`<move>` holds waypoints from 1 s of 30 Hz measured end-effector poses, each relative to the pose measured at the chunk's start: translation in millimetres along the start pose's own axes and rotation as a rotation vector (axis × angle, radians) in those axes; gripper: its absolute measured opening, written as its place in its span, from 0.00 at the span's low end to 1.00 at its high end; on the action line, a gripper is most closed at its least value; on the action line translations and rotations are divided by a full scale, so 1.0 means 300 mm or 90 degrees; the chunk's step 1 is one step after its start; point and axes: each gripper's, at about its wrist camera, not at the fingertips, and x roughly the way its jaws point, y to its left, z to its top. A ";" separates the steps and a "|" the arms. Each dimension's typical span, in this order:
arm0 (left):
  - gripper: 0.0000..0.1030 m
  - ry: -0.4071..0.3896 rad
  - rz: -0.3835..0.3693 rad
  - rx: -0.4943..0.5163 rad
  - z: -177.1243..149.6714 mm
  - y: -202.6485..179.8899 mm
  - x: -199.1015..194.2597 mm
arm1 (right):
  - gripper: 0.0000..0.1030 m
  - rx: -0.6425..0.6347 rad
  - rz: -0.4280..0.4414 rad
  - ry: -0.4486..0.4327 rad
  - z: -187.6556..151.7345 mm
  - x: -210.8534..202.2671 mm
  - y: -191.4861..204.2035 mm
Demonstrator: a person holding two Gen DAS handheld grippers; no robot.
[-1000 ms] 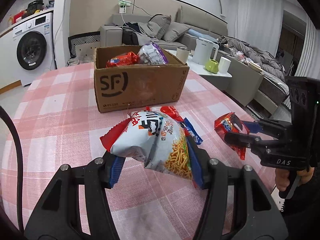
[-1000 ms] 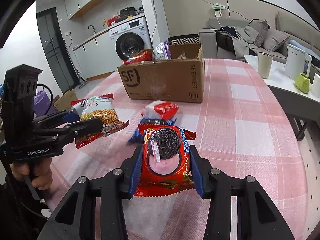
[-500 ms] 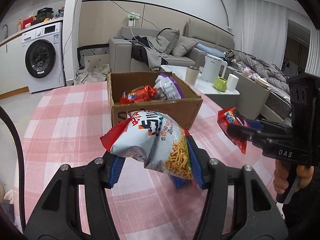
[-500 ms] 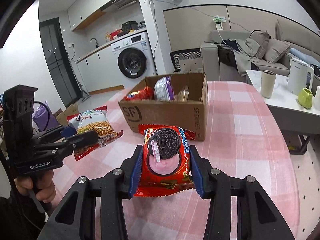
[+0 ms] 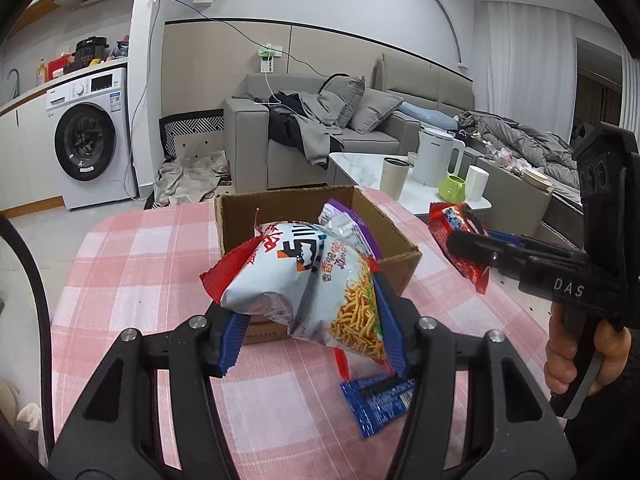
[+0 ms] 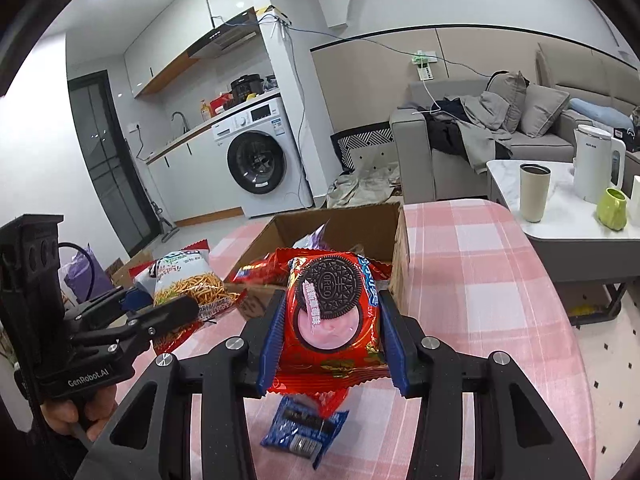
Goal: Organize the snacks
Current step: 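Lift both packs and carry them over the cardboard box, then open both grippers to drop the packs into the box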
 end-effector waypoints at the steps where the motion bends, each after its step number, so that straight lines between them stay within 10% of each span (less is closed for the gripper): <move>1: 0.53 -0.001 0.003 0.000 0.010 0.005 0.008 | 0.44 0.002 -0.002 -0.003 0.009 0.005 -0.004; 30: 0.53 -0.015 0.070 -0.002 0.191 0.096 0.371 | 0.44 0.039 0.009 -0.026 0.110 0.251 -0.059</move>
